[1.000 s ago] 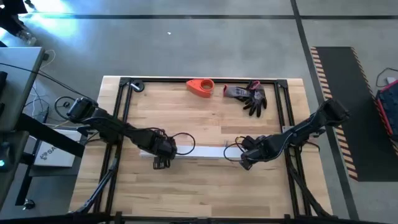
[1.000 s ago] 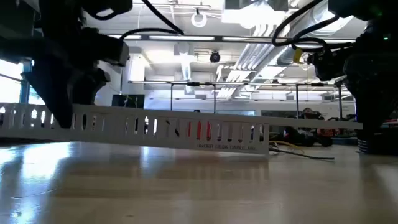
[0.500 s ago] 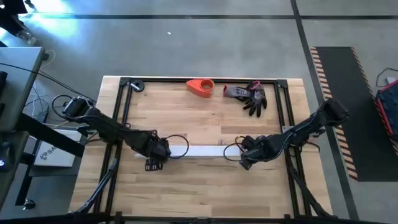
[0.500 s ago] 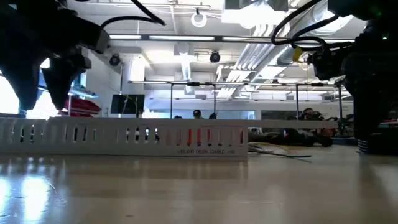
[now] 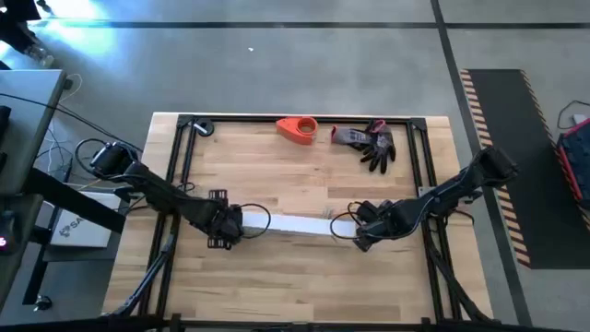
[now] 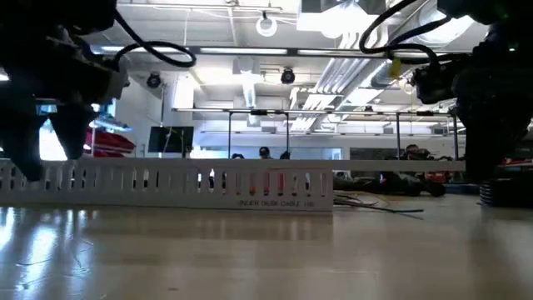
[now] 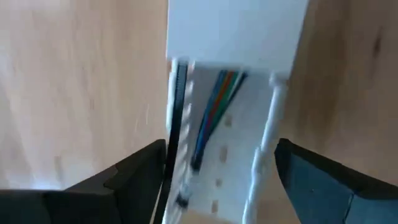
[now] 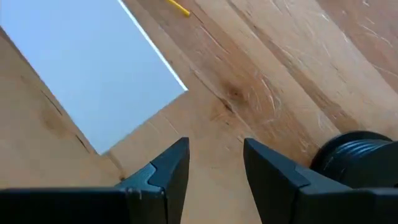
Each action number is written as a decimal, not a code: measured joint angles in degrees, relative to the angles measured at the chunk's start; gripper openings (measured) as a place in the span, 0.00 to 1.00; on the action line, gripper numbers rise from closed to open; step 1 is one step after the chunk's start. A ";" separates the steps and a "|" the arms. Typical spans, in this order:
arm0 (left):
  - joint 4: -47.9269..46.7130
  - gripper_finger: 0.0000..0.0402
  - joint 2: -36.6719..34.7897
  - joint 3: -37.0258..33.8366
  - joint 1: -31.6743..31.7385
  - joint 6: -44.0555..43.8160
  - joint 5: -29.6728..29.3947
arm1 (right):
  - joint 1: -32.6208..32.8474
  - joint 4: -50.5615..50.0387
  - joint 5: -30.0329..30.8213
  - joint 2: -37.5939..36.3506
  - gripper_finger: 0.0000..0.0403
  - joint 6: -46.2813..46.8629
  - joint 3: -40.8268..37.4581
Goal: Ziptie cables
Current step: Close the white cable duct
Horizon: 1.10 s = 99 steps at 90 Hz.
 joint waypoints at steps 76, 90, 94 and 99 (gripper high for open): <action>12.78 0.70 -3.46 -2.89 4.17 6.02 9.30 | -0.02 0.80 -1.72 0.00 0.34 -1.00 -0.04; 14.99 0.70 -3.27 -2.91 4.17 7.02 9.45 | -0.02 0.92 -1.70 0.00 0.34 -1.34 -0.04; 15.81 0.70 -3.19 -3.18 4.17 7.02 9.27 | -0.02 0.95 -1.70 0.00 0.34 -1.33 -0.04; 16.15 0.70 -3.17 -3.66 4.17 7.02 9.07 | -0.02 0.91 -1.70 0.00 0.34 -1.35 -0.04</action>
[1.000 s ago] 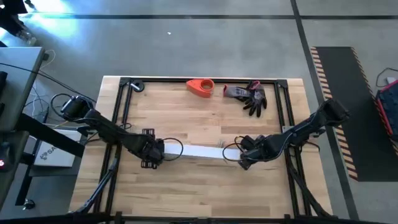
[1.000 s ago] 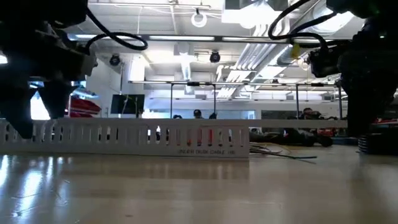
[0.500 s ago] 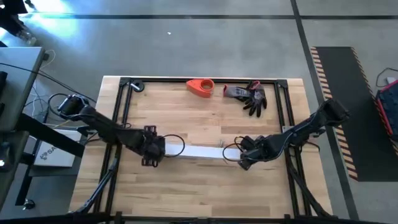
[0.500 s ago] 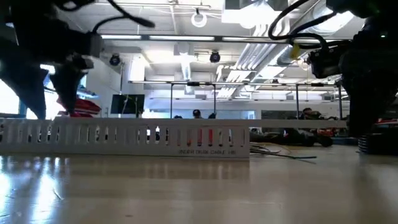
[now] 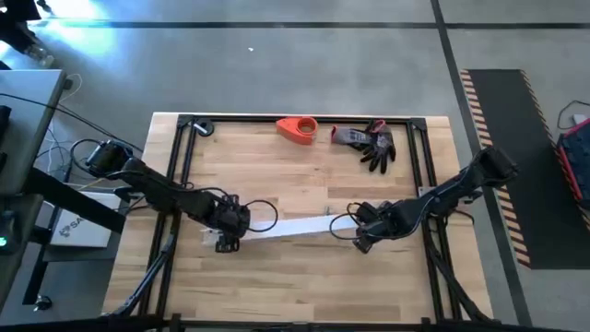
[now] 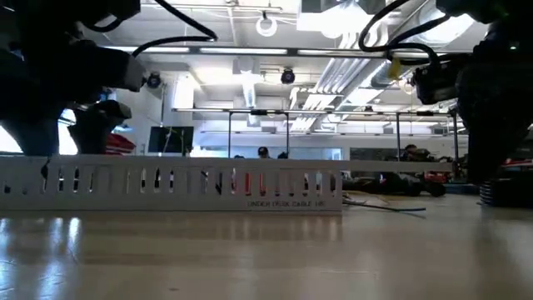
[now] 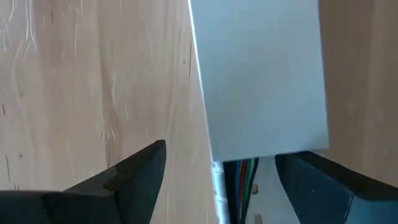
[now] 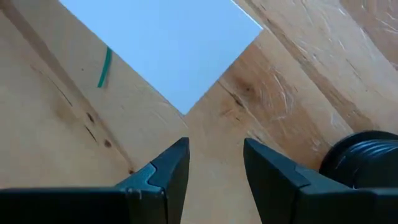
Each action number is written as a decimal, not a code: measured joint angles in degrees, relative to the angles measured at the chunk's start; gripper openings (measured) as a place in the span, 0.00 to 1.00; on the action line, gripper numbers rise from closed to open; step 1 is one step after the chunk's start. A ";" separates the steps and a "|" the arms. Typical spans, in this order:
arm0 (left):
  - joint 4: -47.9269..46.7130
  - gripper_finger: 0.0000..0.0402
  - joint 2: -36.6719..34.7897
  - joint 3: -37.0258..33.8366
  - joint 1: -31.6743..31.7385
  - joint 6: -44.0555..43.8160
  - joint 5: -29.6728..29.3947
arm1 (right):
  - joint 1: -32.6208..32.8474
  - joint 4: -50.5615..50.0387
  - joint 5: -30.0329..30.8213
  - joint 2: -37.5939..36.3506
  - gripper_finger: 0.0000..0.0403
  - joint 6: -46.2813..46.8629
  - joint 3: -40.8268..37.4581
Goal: Ziptie cables
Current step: Close the white cable duct
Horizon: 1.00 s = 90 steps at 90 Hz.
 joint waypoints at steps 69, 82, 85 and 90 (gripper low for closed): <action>5.30 0.70 0.02 -2.74 0.00 -2.11 -0.88 | 0.00 0.02 0.00 0.00 0.34 -0.15 0.00; 5.33 0.70 0.02 -2.74 -0.02 -2.12 -1.79 | 0.01 0.02 0.00 0.00 0.34 -0.15 0.00; 5.33 0.70 0.02 -2.74 -0.02 -2.13 -2.02 | 0.00 0.02 0.00 0.00 0.34 -0.15 0.00; 5.35 0.70 0.02 -2.74 -0.02 -2.12 -2.05 | 0.00 0.02 0.00 0.00 0.34 -0.15 0.00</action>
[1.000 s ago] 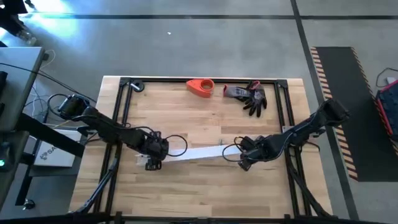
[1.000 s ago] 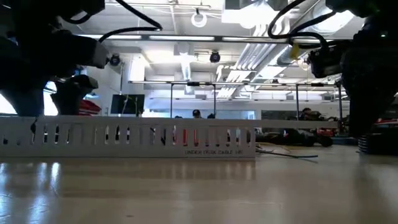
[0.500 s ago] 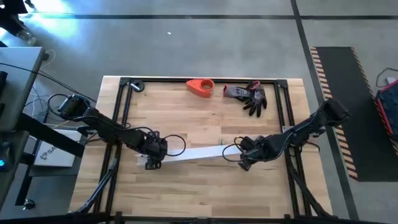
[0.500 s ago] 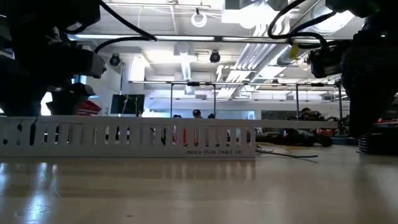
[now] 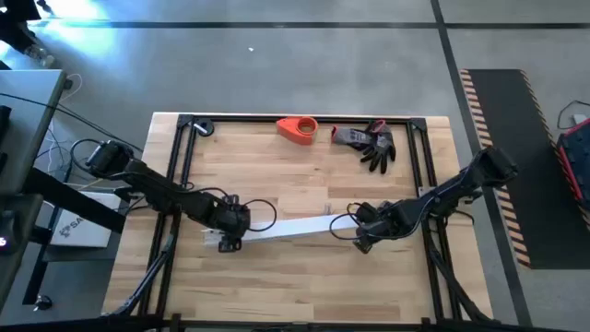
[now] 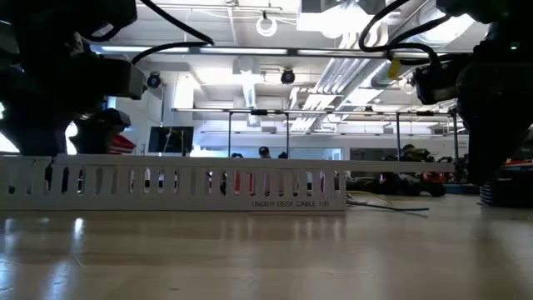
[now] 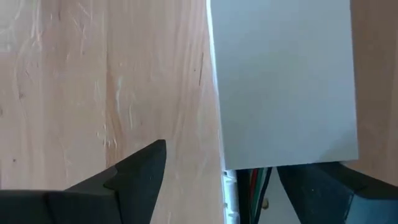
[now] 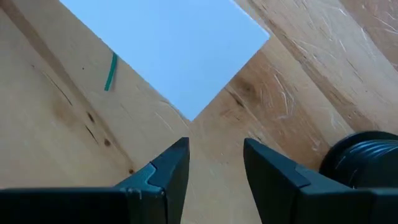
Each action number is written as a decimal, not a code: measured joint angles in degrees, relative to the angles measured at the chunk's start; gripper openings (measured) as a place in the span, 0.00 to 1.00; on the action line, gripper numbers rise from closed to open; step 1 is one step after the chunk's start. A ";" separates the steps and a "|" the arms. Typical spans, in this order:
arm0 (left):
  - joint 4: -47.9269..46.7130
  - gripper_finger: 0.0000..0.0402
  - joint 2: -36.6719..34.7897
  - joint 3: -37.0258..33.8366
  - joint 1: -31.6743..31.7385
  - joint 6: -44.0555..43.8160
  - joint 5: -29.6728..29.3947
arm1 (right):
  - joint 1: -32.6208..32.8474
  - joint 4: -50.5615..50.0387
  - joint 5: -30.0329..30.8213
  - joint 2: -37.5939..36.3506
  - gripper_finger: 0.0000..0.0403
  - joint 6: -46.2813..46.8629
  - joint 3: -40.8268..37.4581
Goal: Ziptie cables
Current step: Close the white cable duct
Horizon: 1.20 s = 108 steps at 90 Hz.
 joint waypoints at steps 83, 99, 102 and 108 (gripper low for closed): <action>0.09 0.70 0.00 0.00 0.00 -1.53 -0.26 | 0.00 0.00 -0.08 0.00 0.34 0.00 0.00; 0.09 0.70 0.00 0.00 0.00 -1.60 -0.26 | 0.02 0.00 -0.08 0.00 0.34 0.00 0.00; 0.09 0.70 0.00 0.00 0.00 -1.60 -0.26 | 0.00 0.00 -0.09 0.00 0.34 0.02 0.00; 0.09 0.70 0.00 0.00 0.00 -1.54 -0.26 | 0.02 0.00 -0.08 0.00 0.34 0.01 0.00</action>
